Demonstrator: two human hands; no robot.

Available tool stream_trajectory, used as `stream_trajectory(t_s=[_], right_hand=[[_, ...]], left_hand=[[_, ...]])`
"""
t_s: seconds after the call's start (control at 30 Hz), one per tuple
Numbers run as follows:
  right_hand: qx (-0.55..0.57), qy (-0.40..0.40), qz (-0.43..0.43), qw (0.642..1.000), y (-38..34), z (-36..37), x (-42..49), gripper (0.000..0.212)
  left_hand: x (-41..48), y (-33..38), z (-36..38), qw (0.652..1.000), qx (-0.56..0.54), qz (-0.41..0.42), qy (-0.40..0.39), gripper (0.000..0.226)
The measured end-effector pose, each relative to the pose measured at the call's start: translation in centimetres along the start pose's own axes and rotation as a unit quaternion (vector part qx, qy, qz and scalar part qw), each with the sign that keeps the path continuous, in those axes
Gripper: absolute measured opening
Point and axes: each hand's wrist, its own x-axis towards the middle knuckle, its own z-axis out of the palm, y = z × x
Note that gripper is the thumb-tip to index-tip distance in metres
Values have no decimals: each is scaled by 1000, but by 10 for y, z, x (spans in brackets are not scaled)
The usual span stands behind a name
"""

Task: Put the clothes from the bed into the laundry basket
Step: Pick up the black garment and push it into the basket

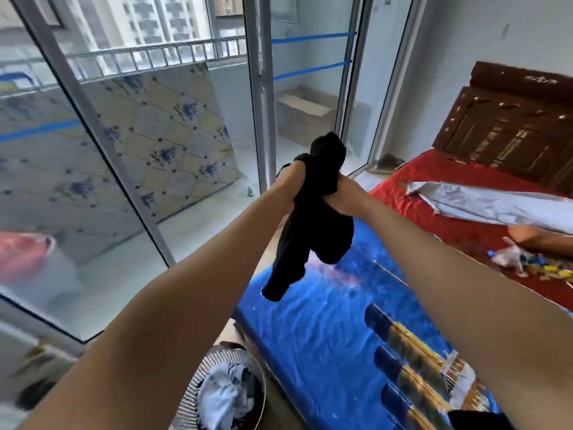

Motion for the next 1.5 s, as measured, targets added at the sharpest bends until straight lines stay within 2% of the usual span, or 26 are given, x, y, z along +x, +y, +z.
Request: stream_trajectory(t_s=[0.1,0.2,0.4,0.5,0.57,0.7,0.83,0.93,1.07,1.17,1.27,1.4,1.43,1.5], right_hand=[[9,-52,-24,998,-45,62,22,51],[25,-86,-42,995,-84,121,33,51],[65,-147,-42,986,-126,217,30,52],[93,-183,-30,978,-135,261,15,68],[111,-203,-16,973,-133,290,5,69],[123,-260,14,958,-116,361,-15,63],[138,-297,33,944,-88,431,-43,57],[142,-314,49,937,-58,489,-64,71],[145,-349,82,922,-6,575,-86,73],[139,-373,97,912,32,638,-94,72],[137,-393,123,901,66,697,-101,85],[146,-406,158,888,105,762,-105,87],[143,-408,169,886,117,780,-106,86],[123,-394,203,888,136,802,-110,86]], left_hand=[[4,-12,-71,998,-2,-4,61,54],[-2,-28,-139,991,-18,-11,130,48],[-22,-70,-231,977,-30,-51,206,54],[-35,-106,-264,971,-28,-84,220,61],[-40,-133,-283,969,-34,-113,216,62],[-42,-211,-317,955,-56,-154,248,44],[-51,-305,-341,948,-53,-181,256,55],[-53,-380,-359,940,-37,-225,254,56],[-51,-468,-371,936,1,-247,250,60],[-41,-528,-383,938,11,-256,233,56],[-29,-587,-403,934,27,-282,217,43],[-14,-647,-425,926,77,-284,236,28],[-10,-666,-432,921,94,-286,245,30],[-11,-693,-442,913,120,-294,258,52]])
